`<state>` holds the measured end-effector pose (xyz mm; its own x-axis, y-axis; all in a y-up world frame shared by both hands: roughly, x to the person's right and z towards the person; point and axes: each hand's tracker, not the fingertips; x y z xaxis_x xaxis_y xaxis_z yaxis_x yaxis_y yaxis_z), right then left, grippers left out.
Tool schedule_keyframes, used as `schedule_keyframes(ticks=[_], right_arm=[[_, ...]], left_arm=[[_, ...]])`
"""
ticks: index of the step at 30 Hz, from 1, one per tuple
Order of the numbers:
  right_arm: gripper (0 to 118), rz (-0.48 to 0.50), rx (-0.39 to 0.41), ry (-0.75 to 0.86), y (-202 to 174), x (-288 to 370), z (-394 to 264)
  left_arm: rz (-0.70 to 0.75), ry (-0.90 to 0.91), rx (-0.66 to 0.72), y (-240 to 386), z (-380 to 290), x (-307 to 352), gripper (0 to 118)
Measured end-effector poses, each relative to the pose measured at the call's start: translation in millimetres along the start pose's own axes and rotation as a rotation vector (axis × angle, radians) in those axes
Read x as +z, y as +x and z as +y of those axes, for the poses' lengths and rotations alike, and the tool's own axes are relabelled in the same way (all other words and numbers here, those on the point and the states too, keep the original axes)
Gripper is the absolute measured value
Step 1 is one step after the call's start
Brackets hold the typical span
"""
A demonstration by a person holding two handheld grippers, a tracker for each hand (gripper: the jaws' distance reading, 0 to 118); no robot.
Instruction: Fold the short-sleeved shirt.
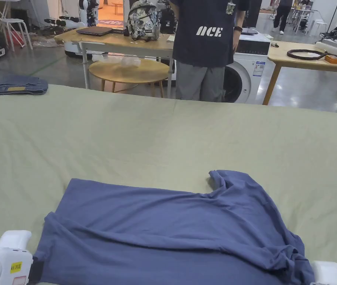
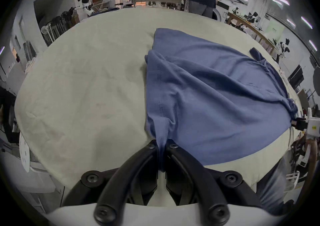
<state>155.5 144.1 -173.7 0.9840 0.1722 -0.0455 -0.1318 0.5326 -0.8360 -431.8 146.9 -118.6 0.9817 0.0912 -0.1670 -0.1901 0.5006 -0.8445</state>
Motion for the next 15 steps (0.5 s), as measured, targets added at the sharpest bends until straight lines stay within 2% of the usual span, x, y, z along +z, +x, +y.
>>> schedule_keyframes(ticks=[2,3,4,6,10,13,15], right_arm=[[51,-0.053,0.014,0.021,0.0,10.2,7.2],[61,-0.05,0.011,0.048,1.3,19.1,11.4],[65,-0.058,0.009,0.085,-1.1,31.3,16.4],[65,-0.057,-0.007,0.162,-6.1,51.7,26.7],[65,0.013,-0.03,0.318,-25.2,77.5,49.0],[65,0.041,-0.034,0.414,-51.9,83.0,61.9],[65,0.088,-0.071,0.474,-65.8,83.5,66.8]], left_arm=[[-0.03,0.014,0.047,-1.2,6.2,9.0,0],[-0.033,0.034,0.057,-0.3,9.3,15.1,3],[-0.019,0.082,0.066,-1.1,13.7,20.0,11],[-0.016,0.149,0.047,2.6,23.5,32.1,14],[-0.028,0.295,0.009,16.6,45.0,47.3,33],[0.012,0.403,-0.05,36.6,54.8,52.9,33],[0.039,0.487,-0.095,50.3,57.6,55.7,33]])
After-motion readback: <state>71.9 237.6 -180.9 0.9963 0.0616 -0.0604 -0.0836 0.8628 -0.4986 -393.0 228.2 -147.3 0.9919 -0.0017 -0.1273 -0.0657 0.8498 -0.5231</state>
